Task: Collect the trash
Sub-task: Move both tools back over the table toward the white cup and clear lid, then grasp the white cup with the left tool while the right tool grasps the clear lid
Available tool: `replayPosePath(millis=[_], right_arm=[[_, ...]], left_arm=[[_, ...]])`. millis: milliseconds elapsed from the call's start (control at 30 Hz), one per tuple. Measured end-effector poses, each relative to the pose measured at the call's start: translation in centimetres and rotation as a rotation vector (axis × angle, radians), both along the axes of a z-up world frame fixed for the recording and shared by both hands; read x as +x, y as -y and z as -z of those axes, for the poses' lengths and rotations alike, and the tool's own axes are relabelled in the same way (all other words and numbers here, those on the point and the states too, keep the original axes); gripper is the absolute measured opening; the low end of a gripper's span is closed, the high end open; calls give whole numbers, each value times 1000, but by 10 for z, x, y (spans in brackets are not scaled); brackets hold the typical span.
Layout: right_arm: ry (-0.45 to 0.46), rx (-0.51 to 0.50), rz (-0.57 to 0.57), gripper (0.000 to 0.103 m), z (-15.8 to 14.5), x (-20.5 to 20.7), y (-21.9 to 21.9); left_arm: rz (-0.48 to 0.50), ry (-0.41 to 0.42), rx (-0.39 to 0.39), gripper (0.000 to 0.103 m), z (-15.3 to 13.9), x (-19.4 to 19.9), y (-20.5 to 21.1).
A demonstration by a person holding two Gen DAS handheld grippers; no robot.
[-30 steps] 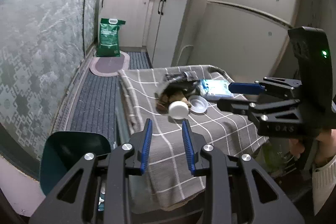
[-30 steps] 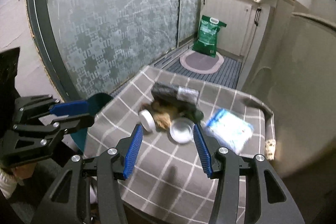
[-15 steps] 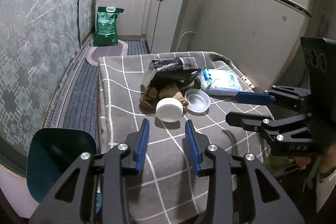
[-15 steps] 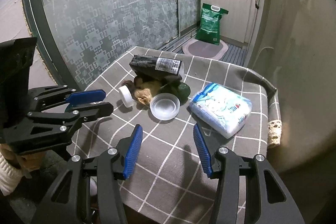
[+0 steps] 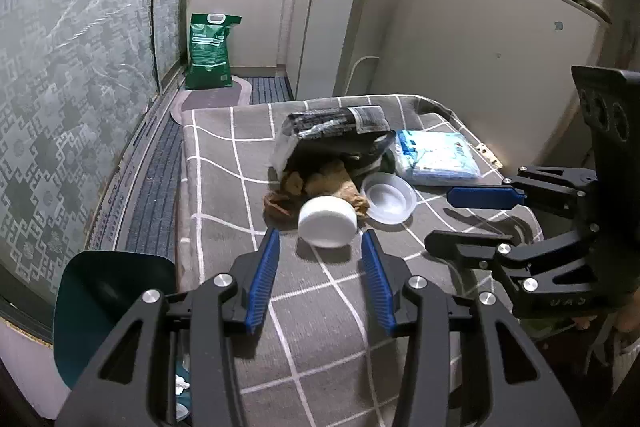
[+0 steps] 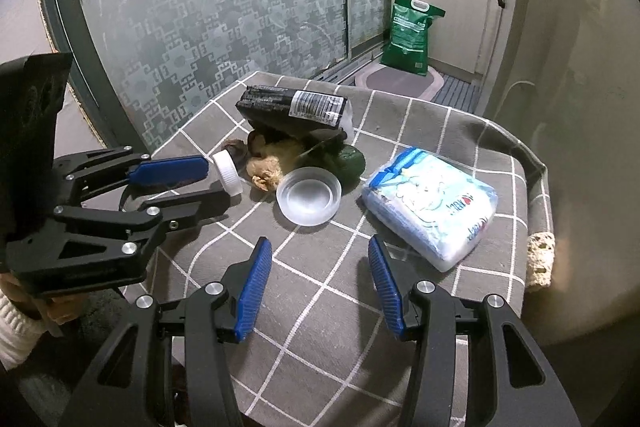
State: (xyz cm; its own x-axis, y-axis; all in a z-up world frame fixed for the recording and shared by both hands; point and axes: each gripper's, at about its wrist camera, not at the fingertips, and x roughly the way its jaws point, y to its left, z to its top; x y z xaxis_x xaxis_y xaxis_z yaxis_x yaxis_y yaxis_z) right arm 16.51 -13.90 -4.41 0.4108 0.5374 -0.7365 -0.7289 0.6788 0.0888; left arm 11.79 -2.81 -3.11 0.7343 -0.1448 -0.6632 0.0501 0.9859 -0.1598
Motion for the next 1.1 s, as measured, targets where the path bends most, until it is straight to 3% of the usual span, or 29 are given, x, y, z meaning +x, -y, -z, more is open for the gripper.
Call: replayPosePath(millis=[233, 300, 333, 367, 1100], right_arm=[[0, -6, -10, 51, 3, 1, -4], [7, -11, -9, 51, 3, 1, -5], [9, -12, -9, 51, 3, 1, -7], [11, -13, -11, 51, 2, 1, -8], [64, -67, -1, 51, 6, 12, -37]], left_arm=[[-4, -5, -11, 47, 1, 7, -1], [-5, -5, -6, 43, 1, 7, -1], [-8, -6, 2, 34, 1, 8, 0], [-11, -10, 5, 33, 2, 9, 0], [19, 34, -48, 32, -20, -20, -15]])
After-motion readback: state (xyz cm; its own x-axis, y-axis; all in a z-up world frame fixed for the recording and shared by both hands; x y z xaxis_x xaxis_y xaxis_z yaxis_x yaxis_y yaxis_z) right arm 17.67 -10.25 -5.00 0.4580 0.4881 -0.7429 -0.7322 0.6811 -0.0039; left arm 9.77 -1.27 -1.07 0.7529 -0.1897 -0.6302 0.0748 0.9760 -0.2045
